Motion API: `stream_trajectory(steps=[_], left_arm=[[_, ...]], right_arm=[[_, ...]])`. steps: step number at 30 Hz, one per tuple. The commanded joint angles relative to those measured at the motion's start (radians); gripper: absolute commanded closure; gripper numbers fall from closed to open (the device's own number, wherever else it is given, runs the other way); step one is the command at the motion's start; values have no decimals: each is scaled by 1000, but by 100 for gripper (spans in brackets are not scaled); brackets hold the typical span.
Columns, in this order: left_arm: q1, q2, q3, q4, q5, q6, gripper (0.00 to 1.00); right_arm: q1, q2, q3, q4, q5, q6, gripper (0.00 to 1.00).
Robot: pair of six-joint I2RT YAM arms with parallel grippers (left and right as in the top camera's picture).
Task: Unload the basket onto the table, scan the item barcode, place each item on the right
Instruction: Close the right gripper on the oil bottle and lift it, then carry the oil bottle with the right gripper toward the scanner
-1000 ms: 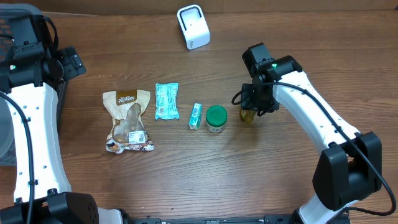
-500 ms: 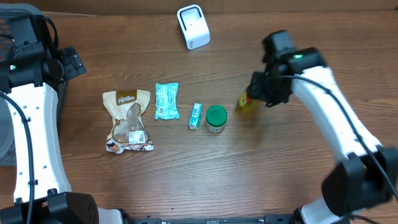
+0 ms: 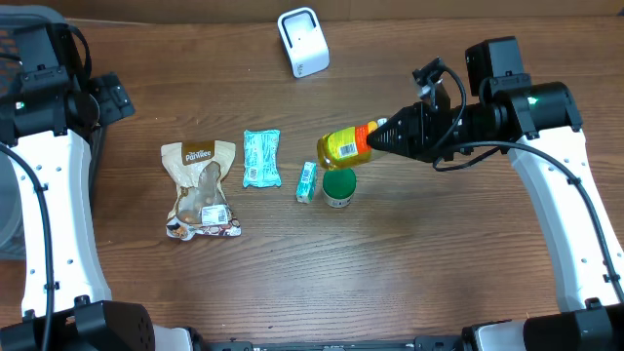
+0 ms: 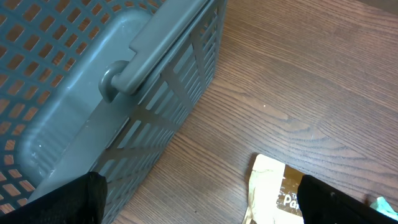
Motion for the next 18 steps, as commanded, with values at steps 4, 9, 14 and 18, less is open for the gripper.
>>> stream_trajectory(steps=[4,9,14,18], left_arm=[[5,2,11,3,0,3,0],[5,2,11,3,0,3,0],[5,2,11,3,0,3,1],[5,2,11,3,0,3,0]], right_arm=[[-1,-9,19,-72,-192,-159,81],[-1,-9,19,-91,-258,-209,85],[-1,-9,19,-95,-276,-209,86],[-1,-9,19,-128,-278,-232,87]])
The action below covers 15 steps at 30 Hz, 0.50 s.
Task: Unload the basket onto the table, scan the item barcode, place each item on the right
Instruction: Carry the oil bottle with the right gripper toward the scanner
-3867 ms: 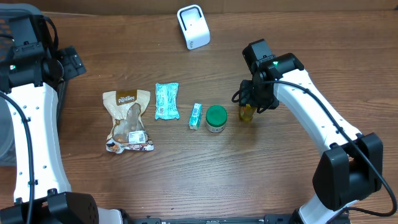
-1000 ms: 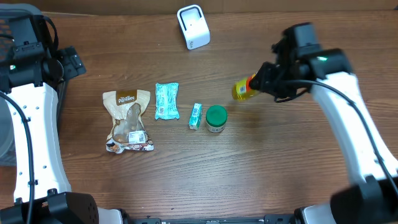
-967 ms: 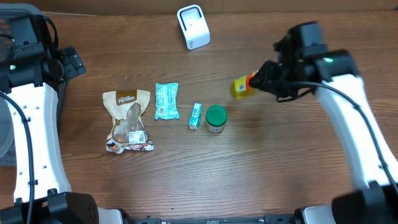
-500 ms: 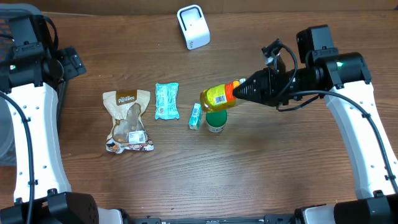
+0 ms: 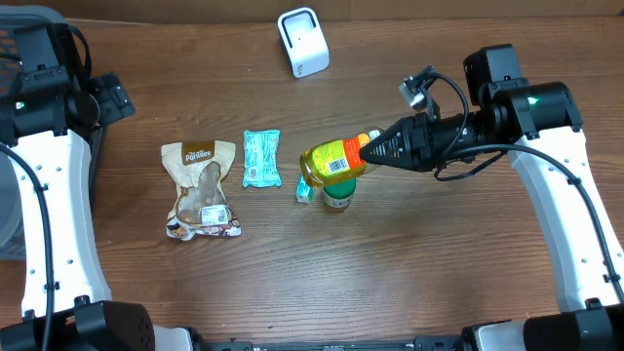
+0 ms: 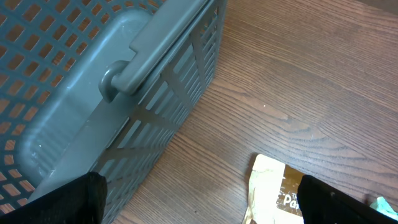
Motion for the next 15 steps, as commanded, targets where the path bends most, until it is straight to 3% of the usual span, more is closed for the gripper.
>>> stream_trajectory(steps=[1,15], left_arm=[[6,2,11,3,0,3,1],[5,2,11,3,0,3,0]], right_arm=[[-1,-9,19,-35,-75,-72,87],[-1,-10,19,-123,-115,-152,87]])
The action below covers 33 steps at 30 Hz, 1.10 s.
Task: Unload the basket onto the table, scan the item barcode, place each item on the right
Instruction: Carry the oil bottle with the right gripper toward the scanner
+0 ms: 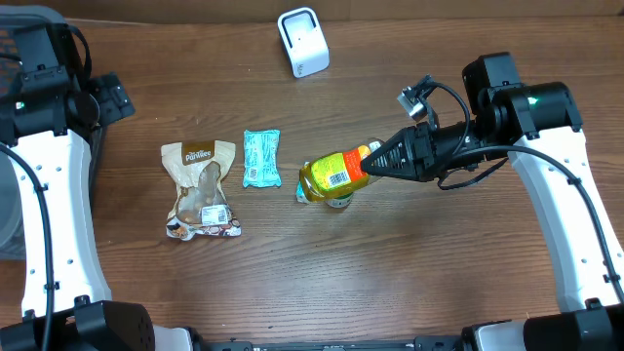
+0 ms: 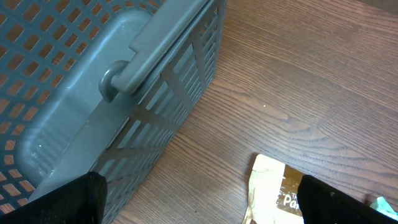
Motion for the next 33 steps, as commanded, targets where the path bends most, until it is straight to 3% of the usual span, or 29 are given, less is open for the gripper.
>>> stream_trajectory(steps=[1,21,26,30,33], left_arm=[[6,2,11,3,0,3,1],[6,2,11,3,0,3,0],[6,2,11,3,0,3,0],[6,2,11,3,0,3,0],[6,2,11,3,0,3,0]], right_arm=[[-1,-10,19,-11,-76,-39,87],[-1,-13,19,31,-57,-38,87],[-2,-13,19,106,89,-29,86],[-2,-11,82,257,209,204,93],[-2,2,227,262,344,264,96]])
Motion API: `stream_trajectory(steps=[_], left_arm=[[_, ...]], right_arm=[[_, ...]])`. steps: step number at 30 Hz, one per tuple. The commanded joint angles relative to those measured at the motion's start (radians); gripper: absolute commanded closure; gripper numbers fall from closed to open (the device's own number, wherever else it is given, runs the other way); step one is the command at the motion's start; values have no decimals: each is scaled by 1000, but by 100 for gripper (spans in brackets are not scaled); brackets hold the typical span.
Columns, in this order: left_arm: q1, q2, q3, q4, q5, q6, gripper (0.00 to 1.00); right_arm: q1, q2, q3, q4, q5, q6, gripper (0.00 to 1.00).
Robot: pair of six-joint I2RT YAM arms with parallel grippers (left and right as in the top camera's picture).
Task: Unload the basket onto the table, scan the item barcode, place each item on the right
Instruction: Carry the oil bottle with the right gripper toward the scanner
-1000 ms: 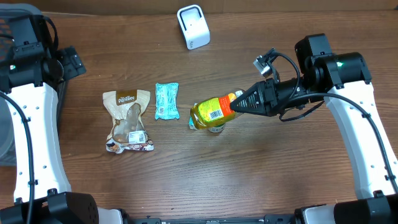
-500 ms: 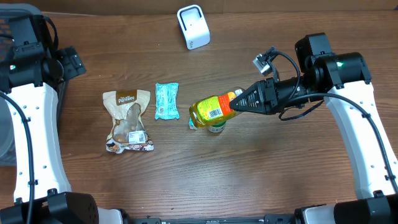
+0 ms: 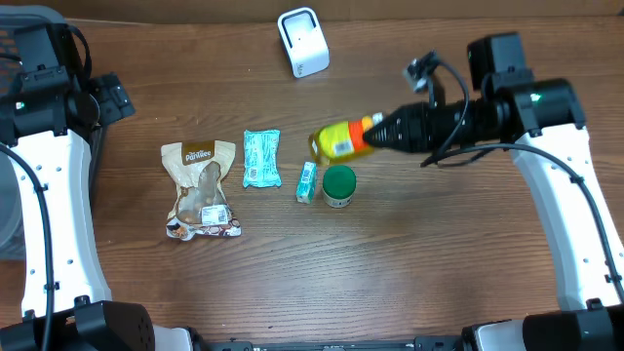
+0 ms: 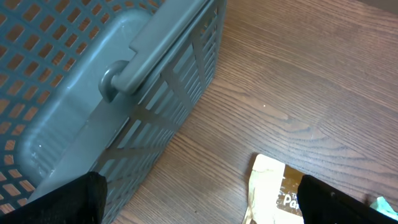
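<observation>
A yellow bottle with an orange cap hangs above the table, lying sideways, and my right gripper is shut on its cap end. The bottle sits just behind a green-lidded jar and in front of the white scanner at the back edge. My left gripper stands open at the far left, its black fingers wide apart over bare wood beside a grey basket.
On the table lie a brown snack bag, a teal packet and a small teal box. The snack bag's corner shows in the left wrist view.
My right gripper has moved the bottle back from over the green-lidded jar, so it is now farther from me and nearer the scanner. The left arm has not moved.
My right gripper held the bottle just behind the jar. Then the bottle was lower and further left, partly over the jar. Then it was over the jar with its barcode label facing up. Now it is back behind the jar.
</observation>
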Motion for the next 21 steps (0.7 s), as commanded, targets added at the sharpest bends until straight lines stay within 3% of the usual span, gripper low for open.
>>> stream_trajectory(steps=[1,6,11,21], left_arm=[[6,2,11,3,1,3,0],[6,2,11,3,0,3,1],[5,2,11,3,0,3,0],[6,2,11,3,0,3,1]], right_arm=[[-2,-2,219,8,161,123,96],[10,76,504,4,372,135,96],[89,150,515,150,690,93,96],[354,417,515,405,1333,-245,96]])
